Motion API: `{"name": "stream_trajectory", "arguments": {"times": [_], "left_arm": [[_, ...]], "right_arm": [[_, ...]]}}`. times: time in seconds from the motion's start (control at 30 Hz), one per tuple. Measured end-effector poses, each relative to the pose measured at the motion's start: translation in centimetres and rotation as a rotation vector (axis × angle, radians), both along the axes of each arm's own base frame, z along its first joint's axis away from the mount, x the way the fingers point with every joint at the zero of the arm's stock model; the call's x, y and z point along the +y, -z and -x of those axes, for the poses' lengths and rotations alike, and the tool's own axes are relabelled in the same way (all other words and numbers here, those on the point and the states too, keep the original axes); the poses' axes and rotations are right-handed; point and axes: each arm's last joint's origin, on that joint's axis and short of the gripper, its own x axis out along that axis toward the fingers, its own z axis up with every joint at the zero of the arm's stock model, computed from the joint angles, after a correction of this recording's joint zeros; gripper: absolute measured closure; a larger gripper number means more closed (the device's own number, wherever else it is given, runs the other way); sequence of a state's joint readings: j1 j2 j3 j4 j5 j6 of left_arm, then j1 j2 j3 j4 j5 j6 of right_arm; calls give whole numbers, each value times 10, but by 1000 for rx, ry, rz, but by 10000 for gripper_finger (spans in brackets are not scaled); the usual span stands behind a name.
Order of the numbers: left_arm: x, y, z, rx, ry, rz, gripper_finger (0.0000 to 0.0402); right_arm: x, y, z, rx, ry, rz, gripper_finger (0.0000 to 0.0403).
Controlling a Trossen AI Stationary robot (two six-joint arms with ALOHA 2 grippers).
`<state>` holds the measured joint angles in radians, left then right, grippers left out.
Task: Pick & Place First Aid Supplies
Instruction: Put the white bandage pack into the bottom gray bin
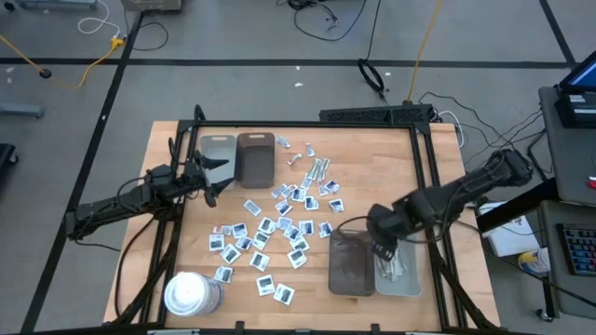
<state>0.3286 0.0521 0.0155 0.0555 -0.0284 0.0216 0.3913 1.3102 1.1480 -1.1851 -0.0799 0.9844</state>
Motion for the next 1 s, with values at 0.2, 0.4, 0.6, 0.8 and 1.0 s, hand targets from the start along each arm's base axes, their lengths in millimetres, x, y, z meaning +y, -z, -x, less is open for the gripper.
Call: {"name": "stream_trajectory", "arguments": {"times": [0.2,0.4,0.6,0.8,1.0], "left_arm": [[0,0,0,0,0,0,96],[0,0,0,0,0,0,96],[0,0,0,0,0,0,96],[0,0,0,0,1,0,96],[0,0,0,0,0,0,96]], "right_arm": [[-22,-16,-14,-116,-297,19,202],[-35,-18,-30,-171,-651,21,202],[-45,-8,-44,-207,-1026,52,204],[-70,5,-62,-235,-1144,94,212],[-104,10,-79,-234,-1179,120,215]]}}
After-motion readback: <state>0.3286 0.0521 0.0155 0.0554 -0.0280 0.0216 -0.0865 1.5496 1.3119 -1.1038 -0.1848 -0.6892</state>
